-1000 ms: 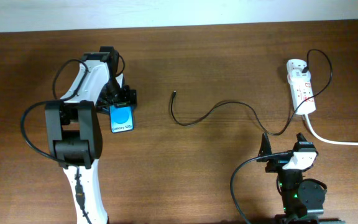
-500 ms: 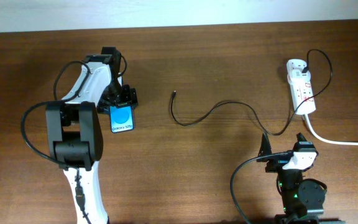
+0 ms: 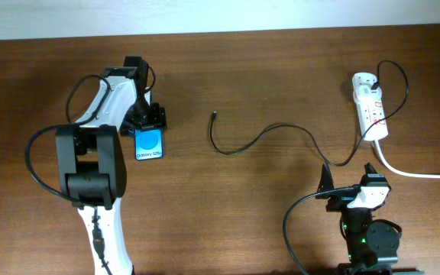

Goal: Plug charger to phone and switch on socket
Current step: 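Lift the phone with the left gripper and tilt it upright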

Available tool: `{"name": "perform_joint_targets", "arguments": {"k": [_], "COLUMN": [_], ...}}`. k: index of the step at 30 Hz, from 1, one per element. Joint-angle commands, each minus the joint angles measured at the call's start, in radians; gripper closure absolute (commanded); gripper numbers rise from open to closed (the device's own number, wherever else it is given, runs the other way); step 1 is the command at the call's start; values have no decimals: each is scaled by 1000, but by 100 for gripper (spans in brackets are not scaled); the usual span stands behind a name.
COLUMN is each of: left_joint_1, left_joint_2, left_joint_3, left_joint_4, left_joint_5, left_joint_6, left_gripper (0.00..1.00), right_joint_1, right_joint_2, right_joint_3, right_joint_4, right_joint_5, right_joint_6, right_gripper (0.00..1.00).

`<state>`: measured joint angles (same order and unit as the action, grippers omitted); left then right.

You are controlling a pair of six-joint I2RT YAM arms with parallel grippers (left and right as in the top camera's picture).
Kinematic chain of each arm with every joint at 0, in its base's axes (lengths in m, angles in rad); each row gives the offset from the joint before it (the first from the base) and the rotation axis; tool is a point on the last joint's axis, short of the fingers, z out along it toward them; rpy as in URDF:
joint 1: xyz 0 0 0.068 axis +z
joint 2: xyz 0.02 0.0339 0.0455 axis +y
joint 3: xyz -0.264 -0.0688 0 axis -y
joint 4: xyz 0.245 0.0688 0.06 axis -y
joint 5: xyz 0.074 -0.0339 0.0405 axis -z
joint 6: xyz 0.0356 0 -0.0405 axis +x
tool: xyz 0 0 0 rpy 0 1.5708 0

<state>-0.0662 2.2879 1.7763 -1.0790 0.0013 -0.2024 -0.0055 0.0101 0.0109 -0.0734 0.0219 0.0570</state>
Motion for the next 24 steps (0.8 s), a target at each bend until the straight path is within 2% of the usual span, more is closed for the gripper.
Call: {"name": "perform_joint_targets", "arguments": {"k": [1, 5, 8, 11, 13, 14, 17, 18, 20, 24], "left_joint_1": [3, 2, 2, 3, 3, 3, 3, 3, 3, 3], "left_joint_2": [53, 53, 53, 53, 53, 53, 53, 53, 53, 53], "left_joint_3": [71, 263, 342, 373, 373, 373, 373, 373, 373, 373], "left_joint_4": [-23, -153, -208, -220, -217, -217, -217, -217, -217, -214], "left_joint_5": [20, 21, 21, 133, 158, 187, 224, 224, 243, 388], "left_joint_6": [14, 14, 13, 12, -18, -18, -38, -59, -127, -127], "left_gripper": [30, 30, 30, 33, 44, 62, 96, 100, 100, 100], "right_joint_1": [5, 5, 5, 5, 5, 5, 5, 5, 5, 5], "right_joint_2": [-6, -6, -6, -6, -6, -6, -6, -6, -6, -6], "right_joint_3": [-5, -5, -5, -5, -5, -5, -5, -5, -5, -5], "right_joint_4": [-6, -6, -6, -6, -6, -6, -6, -6, -6, -6], "right_joint_5": [1, 1, 1, 1, 1, 1, 1, 1, 1, 1], "right_joint_6": [11, 11, 11, 11, 11, 11, 11, 11, 11, 11], "right_gripper": [2, 2, 2, 2, 2, 2, 2, 2, 2, 2]}}
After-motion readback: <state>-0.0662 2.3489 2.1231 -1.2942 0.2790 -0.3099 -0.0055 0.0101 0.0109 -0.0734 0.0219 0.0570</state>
